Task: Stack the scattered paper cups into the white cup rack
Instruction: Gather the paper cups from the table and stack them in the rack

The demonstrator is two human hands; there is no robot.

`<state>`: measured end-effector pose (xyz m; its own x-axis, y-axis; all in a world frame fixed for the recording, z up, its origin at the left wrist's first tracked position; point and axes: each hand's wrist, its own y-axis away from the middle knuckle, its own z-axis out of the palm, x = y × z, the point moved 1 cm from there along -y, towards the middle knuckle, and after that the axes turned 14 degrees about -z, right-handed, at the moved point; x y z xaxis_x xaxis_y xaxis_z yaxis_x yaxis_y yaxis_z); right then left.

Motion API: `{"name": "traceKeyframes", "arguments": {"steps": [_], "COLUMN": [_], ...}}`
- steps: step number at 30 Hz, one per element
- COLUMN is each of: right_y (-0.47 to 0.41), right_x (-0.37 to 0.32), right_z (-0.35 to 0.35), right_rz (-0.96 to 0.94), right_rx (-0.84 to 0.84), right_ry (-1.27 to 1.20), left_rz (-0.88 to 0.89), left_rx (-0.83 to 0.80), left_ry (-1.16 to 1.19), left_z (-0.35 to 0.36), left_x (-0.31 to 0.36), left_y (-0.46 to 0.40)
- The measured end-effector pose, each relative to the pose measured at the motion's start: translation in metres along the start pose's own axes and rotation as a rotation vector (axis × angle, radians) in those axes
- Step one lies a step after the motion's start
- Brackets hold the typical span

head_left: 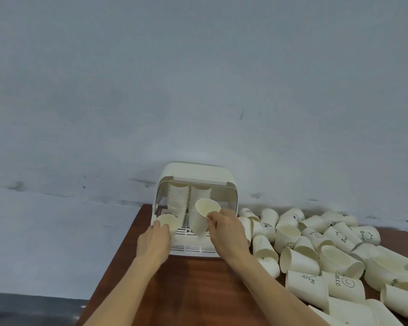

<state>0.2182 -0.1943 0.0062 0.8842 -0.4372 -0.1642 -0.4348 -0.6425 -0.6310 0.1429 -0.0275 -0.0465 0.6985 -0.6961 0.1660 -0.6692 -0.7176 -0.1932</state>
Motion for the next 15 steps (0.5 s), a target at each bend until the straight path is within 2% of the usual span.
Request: {"name": "traceKeyframes", "arguments": {"steps": [7,15], "right_y": [-0.021,-0.015], "right_x": [-0.003,0.002], "right_z": [0.037,0.055], "right_rz": [-0.024,0.138], "right_rx": [-0.186,-0.382], "right_ry": [0.19,0.125], "left_rz": [-0.02,-0.028], "left_rx": [-0.041,-0.046], "left_ry": [0.048,0.155], "left_z": [0.002,-0.001], "left_x": [-0.002,-0.005], "left_y": [-0.004,-0.014]}}
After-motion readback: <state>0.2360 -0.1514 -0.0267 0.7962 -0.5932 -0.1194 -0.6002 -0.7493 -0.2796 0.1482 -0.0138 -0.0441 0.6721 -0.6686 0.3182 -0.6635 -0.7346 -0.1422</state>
